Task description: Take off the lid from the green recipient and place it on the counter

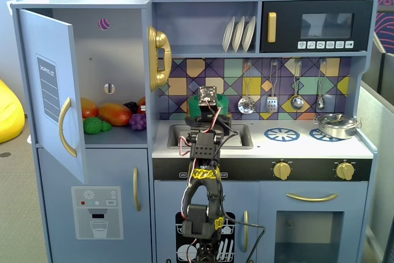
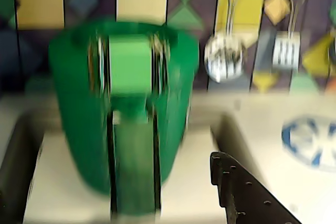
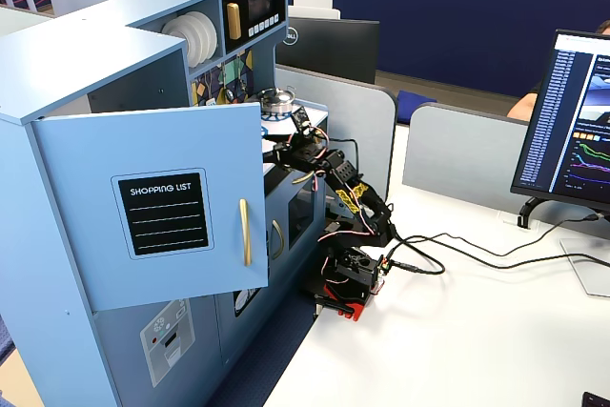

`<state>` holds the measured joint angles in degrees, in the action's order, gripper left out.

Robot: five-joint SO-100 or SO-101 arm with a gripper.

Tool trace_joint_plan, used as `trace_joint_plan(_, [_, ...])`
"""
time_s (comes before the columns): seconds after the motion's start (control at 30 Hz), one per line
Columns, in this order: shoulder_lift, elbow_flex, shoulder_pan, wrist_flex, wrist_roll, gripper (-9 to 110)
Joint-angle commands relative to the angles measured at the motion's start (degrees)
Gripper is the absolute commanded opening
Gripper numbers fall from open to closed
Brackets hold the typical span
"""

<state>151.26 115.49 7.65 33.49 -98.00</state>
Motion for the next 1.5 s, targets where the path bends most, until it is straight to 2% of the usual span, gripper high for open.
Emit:
trace_joint_plan(0.0, [-4.6, -4.3, -1.1, -7.5, -1.0, 47])
trace_joint_plan(0.33, [-16.7, -11.3, -1.8, -16.2, -1.9, 44])
trace_joint_plan(0.8, [-27.1, -19.6, -3.1, -17.1, -1.9, 39])
trace_joint_plan(0.9, [-27.4, -19.8, -3.5, -17.0, -0.9, 32])
trace_joint_plan(1.13, [-27.4, -18.7, -5.1, -16.6, 0.6, 0])
trace_joint_plan(1.47, [-25.6, -18.9, -3.6, -21.0, 3.2, 0])
